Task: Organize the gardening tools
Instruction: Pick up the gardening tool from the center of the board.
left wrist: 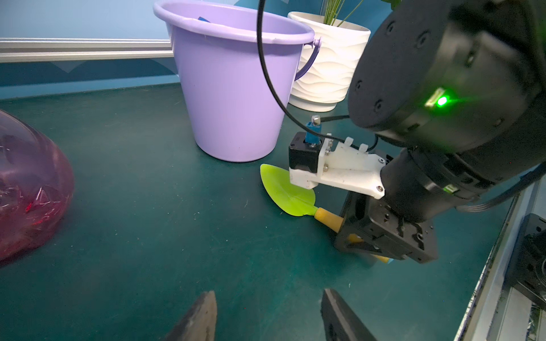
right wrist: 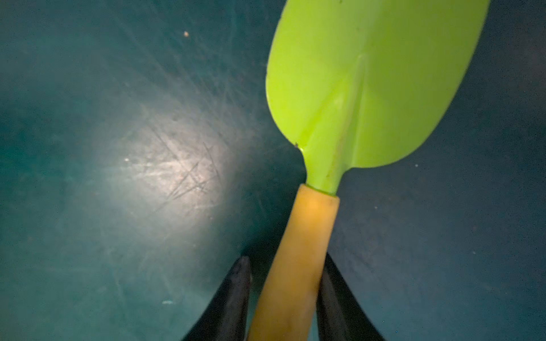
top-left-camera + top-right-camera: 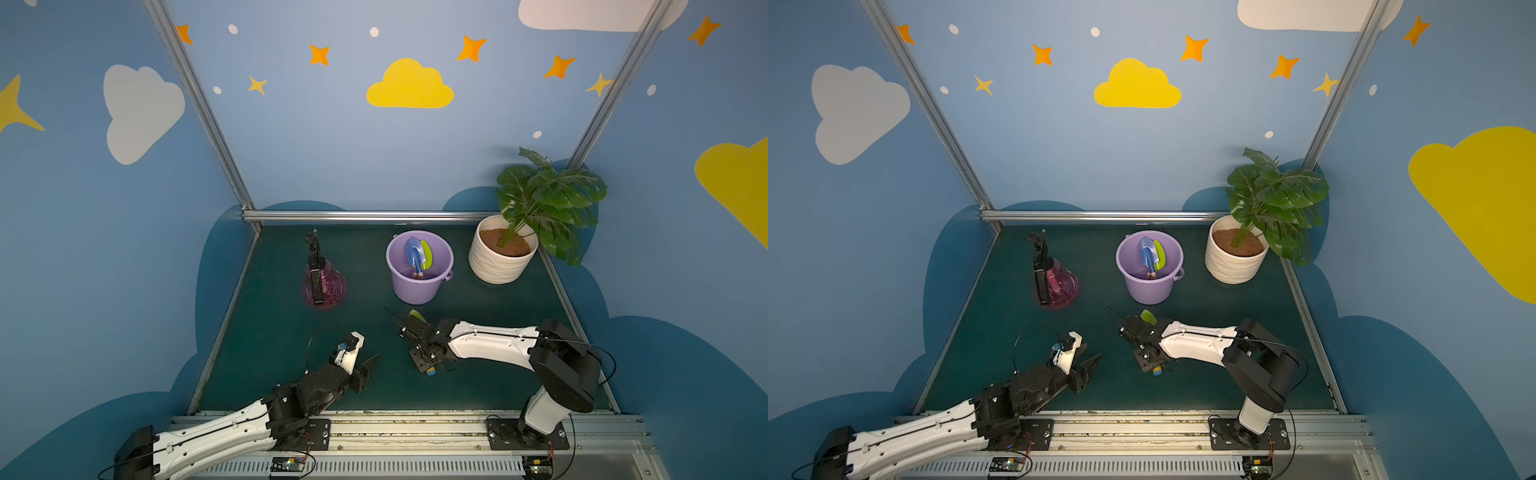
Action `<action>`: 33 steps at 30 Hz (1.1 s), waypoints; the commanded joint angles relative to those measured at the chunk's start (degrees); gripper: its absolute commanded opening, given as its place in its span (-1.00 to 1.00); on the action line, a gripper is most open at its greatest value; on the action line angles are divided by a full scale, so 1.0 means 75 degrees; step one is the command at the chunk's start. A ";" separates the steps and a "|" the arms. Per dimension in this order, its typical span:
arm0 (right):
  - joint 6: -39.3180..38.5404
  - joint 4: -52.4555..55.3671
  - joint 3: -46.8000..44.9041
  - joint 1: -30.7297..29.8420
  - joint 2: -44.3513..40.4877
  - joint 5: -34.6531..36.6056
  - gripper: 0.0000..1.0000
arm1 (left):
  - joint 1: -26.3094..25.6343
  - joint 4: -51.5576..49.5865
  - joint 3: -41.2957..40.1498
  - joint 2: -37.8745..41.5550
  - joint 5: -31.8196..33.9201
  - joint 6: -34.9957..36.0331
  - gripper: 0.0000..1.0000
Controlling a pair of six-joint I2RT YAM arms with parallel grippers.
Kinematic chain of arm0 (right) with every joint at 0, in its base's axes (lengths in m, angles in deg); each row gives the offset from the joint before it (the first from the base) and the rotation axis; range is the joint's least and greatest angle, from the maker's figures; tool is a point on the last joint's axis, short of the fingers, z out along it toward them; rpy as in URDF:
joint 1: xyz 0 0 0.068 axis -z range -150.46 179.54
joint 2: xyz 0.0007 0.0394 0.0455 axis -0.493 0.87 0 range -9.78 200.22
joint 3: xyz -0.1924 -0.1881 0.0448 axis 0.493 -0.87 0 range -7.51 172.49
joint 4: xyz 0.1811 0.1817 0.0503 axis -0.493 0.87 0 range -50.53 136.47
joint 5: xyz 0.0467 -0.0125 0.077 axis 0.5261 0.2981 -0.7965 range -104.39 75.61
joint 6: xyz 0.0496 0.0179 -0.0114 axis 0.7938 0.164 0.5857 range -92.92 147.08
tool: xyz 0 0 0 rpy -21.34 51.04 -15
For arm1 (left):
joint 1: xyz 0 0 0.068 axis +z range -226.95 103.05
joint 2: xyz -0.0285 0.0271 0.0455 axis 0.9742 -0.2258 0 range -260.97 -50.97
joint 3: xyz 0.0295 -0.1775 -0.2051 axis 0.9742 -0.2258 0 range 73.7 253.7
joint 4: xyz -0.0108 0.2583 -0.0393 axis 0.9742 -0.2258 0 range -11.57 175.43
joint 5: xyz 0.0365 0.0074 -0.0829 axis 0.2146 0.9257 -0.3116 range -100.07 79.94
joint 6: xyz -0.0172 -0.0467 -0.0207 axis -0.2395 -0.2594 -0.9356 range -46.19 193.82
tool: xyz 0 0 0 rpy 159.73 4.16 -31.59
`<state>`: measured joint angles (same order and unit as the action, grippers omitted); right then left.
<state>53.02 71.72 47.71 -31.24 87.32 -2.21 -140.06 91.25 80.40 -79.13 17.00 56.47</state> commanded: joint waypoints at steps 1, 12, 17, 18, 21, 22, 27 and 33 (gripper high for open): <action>0.0105 0.0118 -0.0086 -0.0078 0.0175 0.0311 -0.41 | 0.0013 -0.0083 0.0168 0.0067 0.0123 -0.0030 0.22; 0.0150 0.0182 -0.0479 -0.0274 -0.0784 0.0912 -0.75 | 0.0069 -0.0663 0.0752 0.0067 0.0284 -0.0507 0.24; 0.0002 -0.0115 -0.0852 -0.0358 -0.1439 0.1024 -0.85 | 0.0473 -0.1203 0.1371 -0.0372 -0.0235 -0.1449 0.34; -0.0019 -0.0191 -0.0927 -0.0393 -0.1574 0.1030 -0.86 | 0.0600 -0.1275 0.1471 -0.0561 -0.0426 -0.1635 0.35; -0.0092 -0.0441 -0.1161 -0.0471 -0.1914 0.1025 -0.88 | 0.0938 -0.1219 0.1756 -0.1086 -0.1063 -0.2160 0.36; -0.0113 -0.0509 -0.1229 -0.0517 -0.2012 0.1034 -0.89 | 0.1063 -0.1100 0.1779 -0.1228 -0.1299 -0.2323 0.37; -0.0222 -0.0852 -0.1593 -0.0682 -0.2618 0.1030 -0.91 | 0.1833 -0.0273 0.1695 -0.1722 -0.2531 -0.3189 0.39; -0.0474 -0.1237 -0.1885 -0.0807 -0.3003 0.0632 -0.92 | 0.2279 0.0525 0.1661 -0.2246 -0.3527 -0.3869 0.51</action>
<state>50.94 65.58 34.27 -36.59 66.54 3.78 -123.78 90.23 92.75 -94.98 -3.37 31.27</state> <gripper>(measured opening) 0.236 0.747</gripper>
